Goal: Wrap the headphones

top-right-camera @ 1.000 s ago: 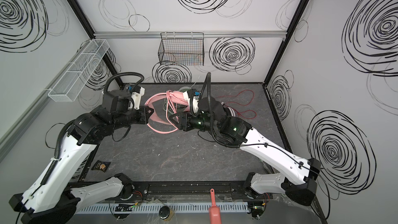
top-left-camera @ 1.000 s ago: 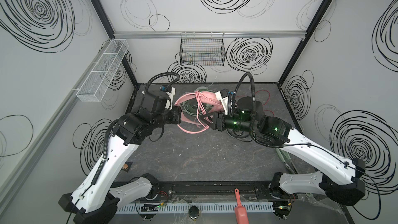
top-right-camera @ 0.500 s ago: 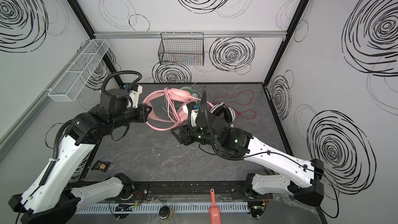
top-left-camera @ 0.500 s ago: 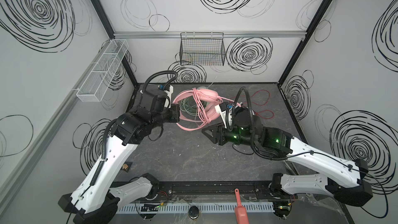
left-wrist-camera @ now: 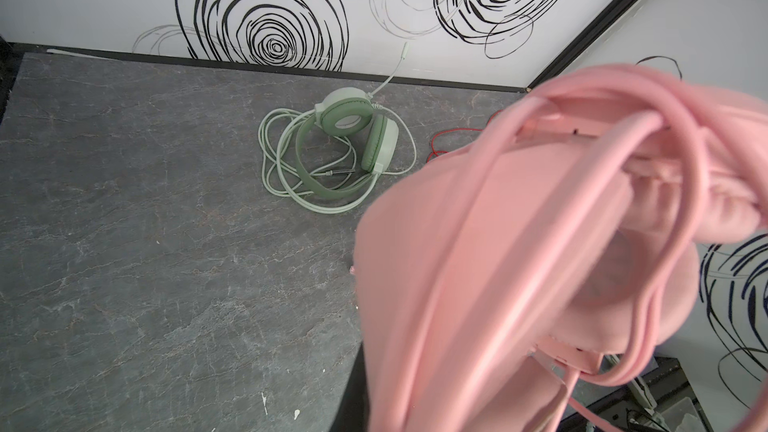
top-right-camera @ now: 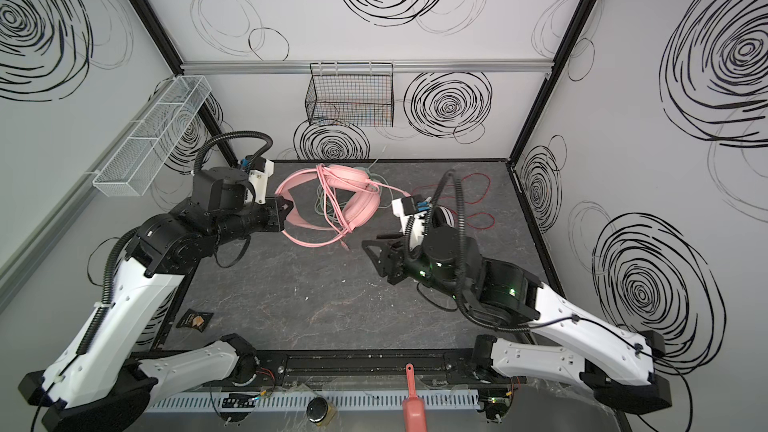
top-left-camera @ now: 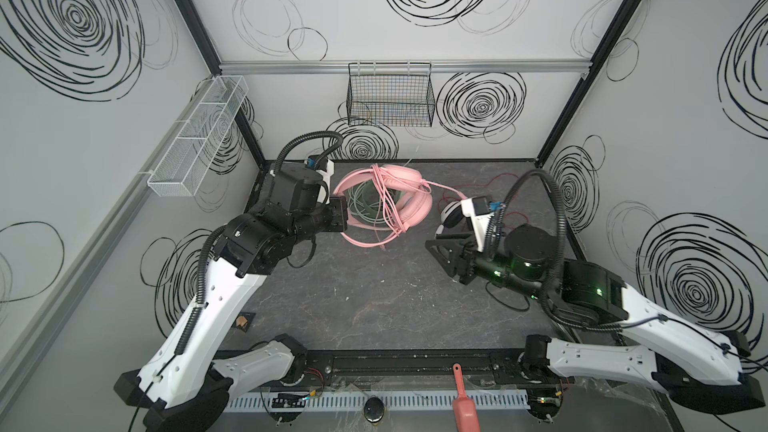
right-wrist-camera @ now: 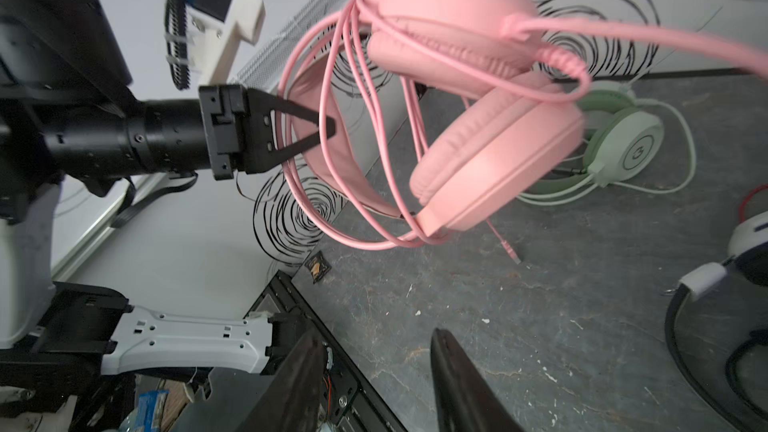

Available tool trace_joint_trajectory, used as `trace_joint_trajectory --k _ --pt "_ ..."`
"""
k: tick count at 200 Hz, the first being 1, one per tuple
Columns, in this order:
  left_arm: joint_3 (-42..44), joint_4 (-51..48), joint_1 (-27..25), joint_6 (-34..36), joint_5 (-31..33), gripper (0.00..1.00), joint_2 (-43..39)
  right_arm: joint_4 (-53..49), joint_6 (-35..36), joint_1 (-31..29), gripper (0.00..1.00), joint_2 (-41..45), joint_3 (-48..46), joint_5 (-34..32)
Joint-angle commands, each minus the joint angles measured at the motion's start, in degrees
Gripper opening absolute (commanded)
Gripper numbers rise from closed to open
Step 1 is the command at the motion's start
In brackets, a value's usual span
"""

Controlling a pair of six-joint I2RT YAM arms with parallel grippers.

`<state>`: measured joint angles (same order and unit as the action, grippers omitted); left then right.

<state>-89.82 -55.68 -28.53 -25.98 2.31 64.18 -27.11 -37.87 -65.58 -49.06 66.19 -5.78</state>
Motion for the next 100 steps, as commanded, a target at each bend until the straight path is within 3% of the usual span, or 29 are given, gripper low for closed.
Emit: trace_joint_trajectory --k 1,20,46,81,90,100 --pt "-5.2 6.7 0.6 -1.7 -1.7 0.0 -0.2 4.4 1.1 -0.9 0.45 1.5 -10.7 1.1" --pt "-7.8 6.0 0.7 -2.2 -1.9 0.0 0.7 14.9 0.8 -4.4 0.45 0.9 -20.2 3.5" --pt "-9.8 6.2 0.6 -3.4 -2.4 0.0 0.9 34.7 7.2 -7.3 0.49 -3.6 -32.4 -0.3" --pt "-10.8 6.3 0.6 -4.6 -2.2 0.0 0.6 76.2 31.9 -6.0 0.56 -13.7 -49.4 -10.0" --pt "-11.2 6.1 0.5 -4.8 -2.3 0.0 0.6 81.6 36.7 -3.4 0.55 -17.6 -49.9 -10.0" --pt "-11.6 5.9 0.5 -4.9 -2.3 0.0 0.5 80.9 38.4 1.4 0.54 -21.3 -47.5 -4.7"
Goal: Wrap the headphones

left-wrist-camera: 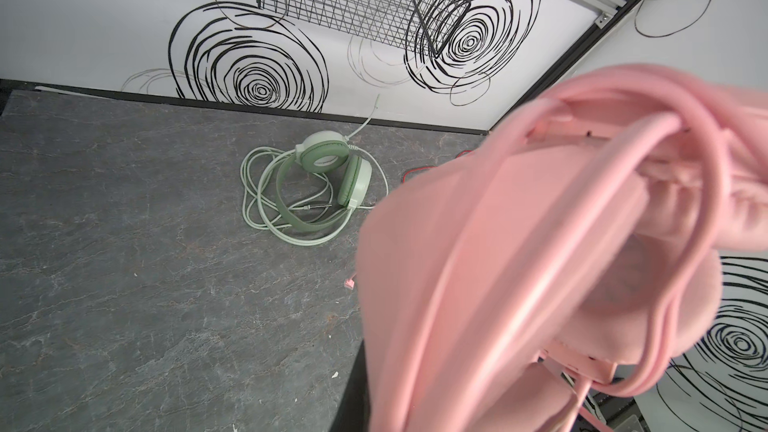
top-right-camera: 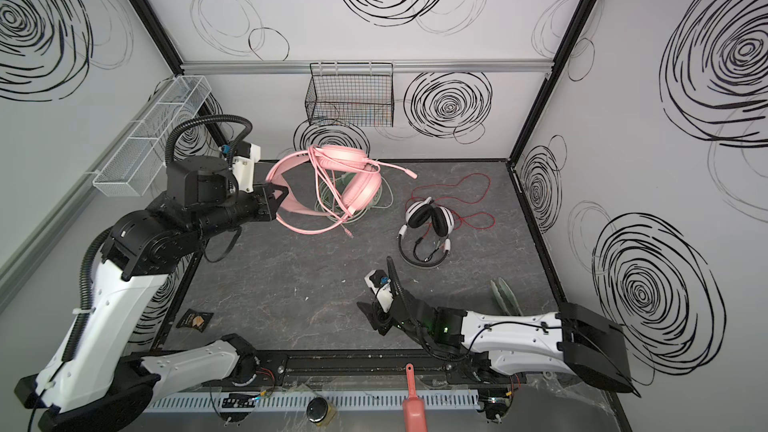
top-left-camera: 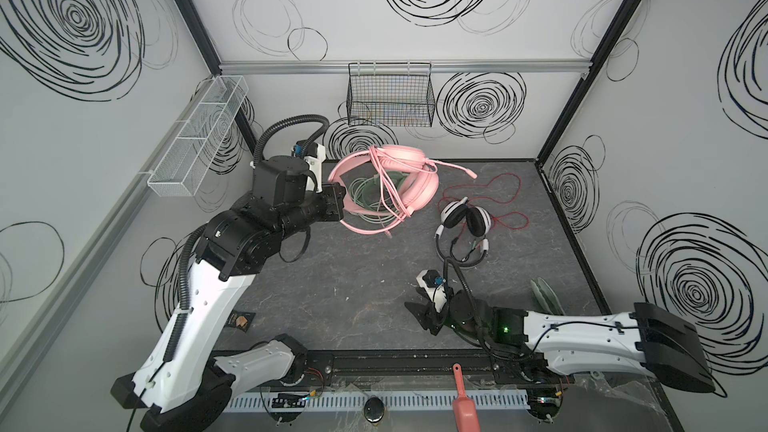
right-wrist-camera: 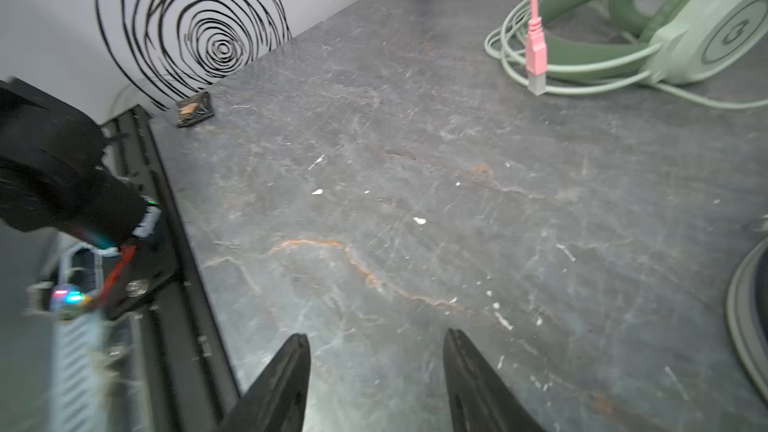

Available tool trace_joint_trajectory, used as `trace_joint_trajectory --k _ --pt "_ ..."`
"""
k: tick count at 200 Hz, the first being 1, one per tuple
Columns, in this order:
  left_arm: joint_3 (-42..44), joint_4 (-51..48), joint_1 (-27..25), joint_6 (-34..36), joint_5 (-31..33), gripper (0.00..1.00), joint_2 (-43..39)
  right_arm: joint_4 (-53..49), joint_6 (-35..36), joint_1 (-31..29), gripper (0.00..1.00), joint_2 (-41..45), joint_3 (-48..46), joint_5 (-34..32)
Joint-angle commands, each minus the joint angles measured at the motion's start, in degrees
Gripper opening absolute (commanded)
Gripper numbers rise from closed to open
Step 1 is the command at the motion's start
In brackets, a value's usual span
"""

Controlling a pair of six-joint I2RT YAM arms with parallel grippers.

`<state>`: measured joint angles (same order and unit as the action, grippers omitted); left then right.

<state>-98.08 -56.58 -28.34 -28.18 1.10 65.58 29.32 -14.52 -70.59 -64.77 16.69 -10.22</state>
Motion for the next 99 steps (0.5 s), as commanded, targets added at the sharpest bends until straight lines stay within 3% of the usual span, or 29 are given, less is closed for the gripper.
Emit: trace_joint_trajectory --k 1,11,24,47,68,82,99 --pt "-3.5 6.8 0.3 -2.7 -1.1 0.0 -0.8 24.0 15.1 6.9 0.55 -5.8 2.3 0.4" --pt "-3.9 6.7 0.2 -2.7 -0.9 0.0 -0.8 18.7 15.1 12.8 0.53 -8.7 6.3 11.5" --pt "-4.6 6.4 0.2 -2.6 -0.8 0.0 -0.6 17.8 14.7 18.6 0.53 -13.3 9.9 19.7" --pt "-6.0 6.0 0.1 -2.2 -0.9 0.0 0.0 19.7 18.6 23.1 0.54 -18.9 13.1 27.9" --pt "-6.9 6.0 0.2 -2.0 -1.0 0.0 0.6 20.6 21.0 25.6 0.63 -24.0 16.5 35.4" --pt "-7.5 5.9 0.2 -1.8 -0.9 0.0 0.9 20.7 21.8 27.0 0.63 -26.7 18.6 41.6" --pt "-8.1 5.8 0.1 -1.6 -0.9 0.0 1.1 19.5 22.8 27.8 0.61 -30.2 22.1 43.9"
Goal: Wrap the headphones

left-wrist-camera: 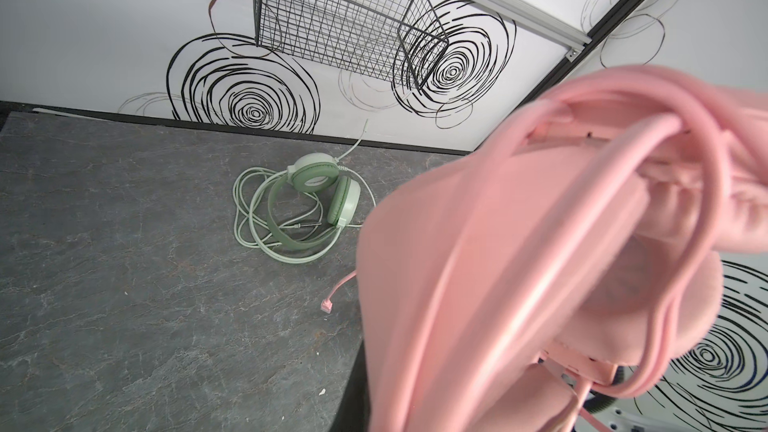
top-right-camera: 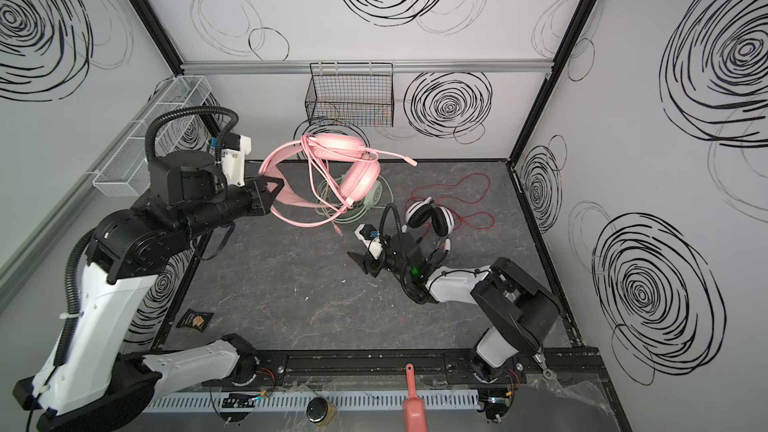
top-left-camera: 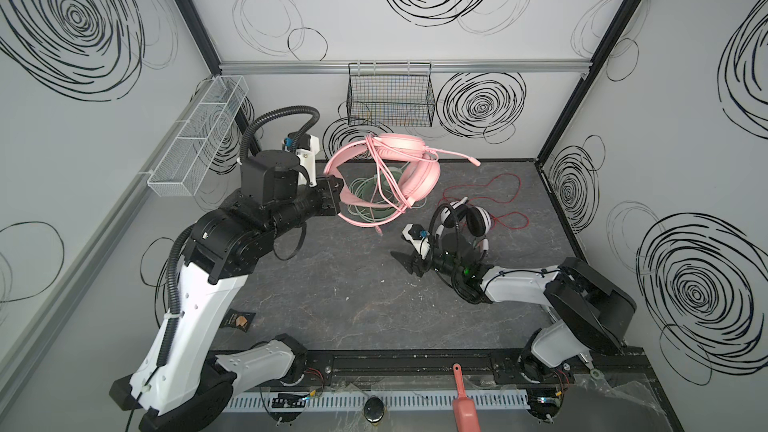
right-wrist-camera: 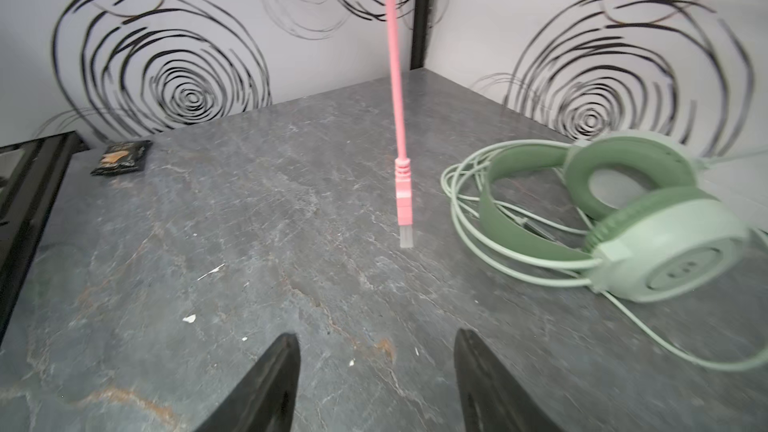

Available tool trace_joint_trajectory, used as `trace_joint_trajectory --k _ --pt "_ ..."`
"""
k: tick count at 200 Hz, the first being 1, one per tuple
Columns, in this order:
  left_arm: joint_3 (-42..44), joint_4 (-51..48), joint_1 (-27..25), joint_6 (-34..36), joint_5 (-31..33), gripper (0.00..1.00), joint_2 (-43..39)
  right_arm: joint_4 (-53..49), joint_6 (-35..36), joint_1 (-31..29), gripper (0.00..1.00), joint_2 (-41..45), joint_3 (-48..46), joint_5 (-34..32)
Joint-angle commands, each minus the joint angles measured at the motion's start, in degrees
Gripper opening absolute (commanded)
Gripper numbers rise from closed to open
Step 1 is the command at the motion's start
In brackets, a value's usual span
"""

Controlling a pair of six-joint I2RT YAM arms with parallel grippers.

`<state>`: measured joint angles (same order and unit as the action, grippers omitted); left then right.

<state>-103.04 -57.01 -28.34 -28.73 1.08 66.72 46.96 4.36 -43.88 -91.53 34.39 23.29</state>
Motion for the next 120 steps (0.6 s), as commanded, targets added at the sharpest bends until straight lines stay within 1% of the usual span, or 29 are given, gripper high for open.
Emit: trace_joint_trajectory --k 1,49,66,80,92,120 --pt "-3.2 6.2 0.1 -1.1 -0.9 0.0 0.0 1.7 4.0 1.1 0.61 -3.6 4.6 10.4" --pt "-3.7 6.0 0.1 -1.4 -1.2 0.0 0.0 3.0 5.5 2.7 0.57 -11.5 11.7 14.0" --pt "-3.8 5.9 0.1 -1.4 -1.2 0.0 0.0 3.1 5.3 2.7 0.56 -13.4 13.8 14.0" --pt "-4.1 5.7 0.1 -1.4 -1.2 0.0 0.1 3.5 4.8 2.7 0.53 -14.6 15.1 13.6" --pt "-4.3 5.5 0.1 -1.3 -1.1 0.0 0.1 3.8 4.5 2.8 0.46 -15.2 15.9 14.0" --pt "-4.8 5.1 0.1 -1.1 -1.0 0.0 0.4 5.0 3.6 2.8 0.45 -14.8 15.3 12.8"
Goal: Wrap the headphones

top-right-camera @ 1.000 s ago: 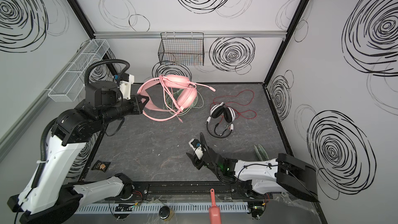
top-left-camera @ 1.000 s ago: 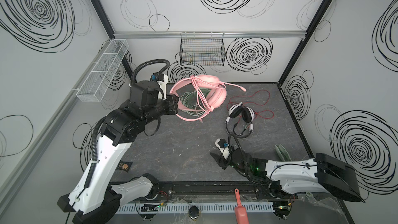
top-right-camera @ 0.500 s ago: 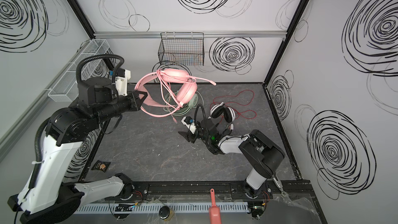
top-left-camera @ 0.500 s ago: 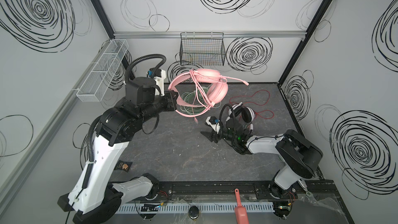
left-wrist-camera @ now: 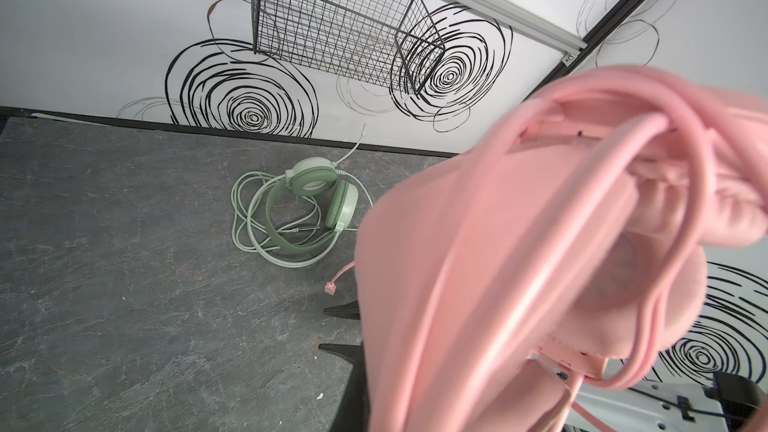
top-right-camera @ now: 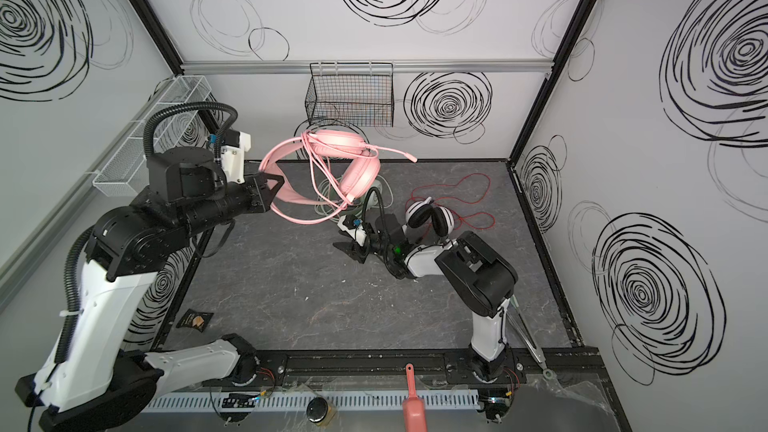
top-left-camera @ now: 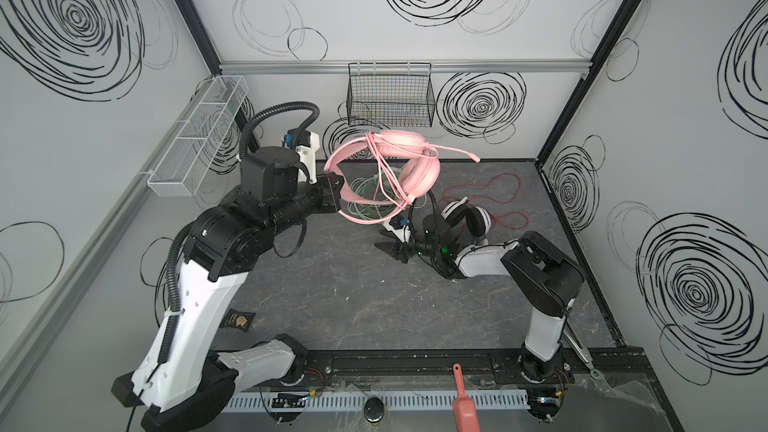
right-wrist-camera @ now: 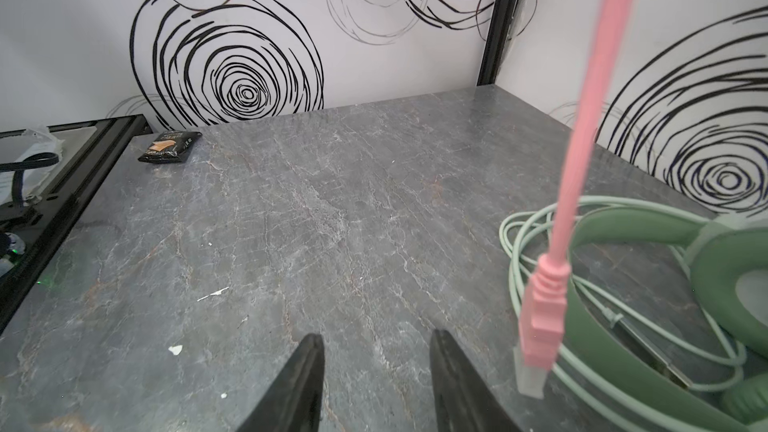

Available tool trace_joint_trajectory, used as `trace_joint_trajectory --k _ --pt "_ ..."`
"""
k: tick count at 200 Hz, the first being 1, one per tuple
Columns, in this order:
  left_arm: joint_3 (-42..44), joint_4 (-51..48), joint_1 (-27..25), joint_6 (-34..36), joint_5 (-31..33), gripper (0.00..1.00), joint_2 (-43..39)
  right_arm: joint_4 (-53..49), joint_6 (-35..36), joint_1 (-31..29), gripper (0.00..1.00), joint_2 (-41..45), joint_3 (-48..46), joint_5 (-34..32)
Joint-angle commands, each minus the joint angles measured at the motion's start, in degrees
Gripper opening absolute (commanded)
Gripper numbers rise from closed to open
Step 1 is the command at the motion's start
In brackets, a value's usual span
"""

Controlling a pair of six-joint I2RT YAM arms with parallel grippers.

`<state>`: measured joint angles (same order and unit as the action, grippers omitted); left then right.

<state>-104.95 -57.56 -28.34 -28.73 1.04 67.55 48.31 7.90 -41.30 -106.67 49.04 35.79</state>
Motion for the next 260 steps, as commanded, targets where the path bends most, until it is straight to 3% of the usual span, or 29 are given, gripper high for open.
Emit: trace_joint_trajectory --k 1,75,104,203,216,237,260 --pt "-3.0 5.6 0.1 -1.0 -0.9 0.0 -0.4 3.7 0.0 0.3 0.45 0.4 0.5 0.3" --pt "-2.6 5.9 0.1 -0.6 -0.6 0.0 -0.4 6.2 0.1 0.2 0.46 11.4 -9.9 -4.5" --pt "-2.4 6.2 0.1 -0.9 -1.0 0.0 -0.4 4.4 0.6 0.2 0.54 12.8 -10.6 -5.4" --pt "-3.1 5.6 0.1 -0.9 -1.0 0.0 0.3 2.8 0.2 0.3 0.58 -1.7 4.3 -6.5" --pt "-3.1 5.4 0.1 -0.7 -0.8 0.0 0.2 2.9 -0.2 0.4 0.56 -3.3 5.7 -6.3" --pt "-3.1 5.4 0.1 -0.4 -0.3 0.0 0.1 3.4 -1.1 0.4 0.38 -4.4 6.2 -5.8" --pt "-3.5 5.2 0.1 -0.2 -0.1 0.0 0.2 6.5 -2.5 0.3 0.29 -4.0 3.4 -5.6"
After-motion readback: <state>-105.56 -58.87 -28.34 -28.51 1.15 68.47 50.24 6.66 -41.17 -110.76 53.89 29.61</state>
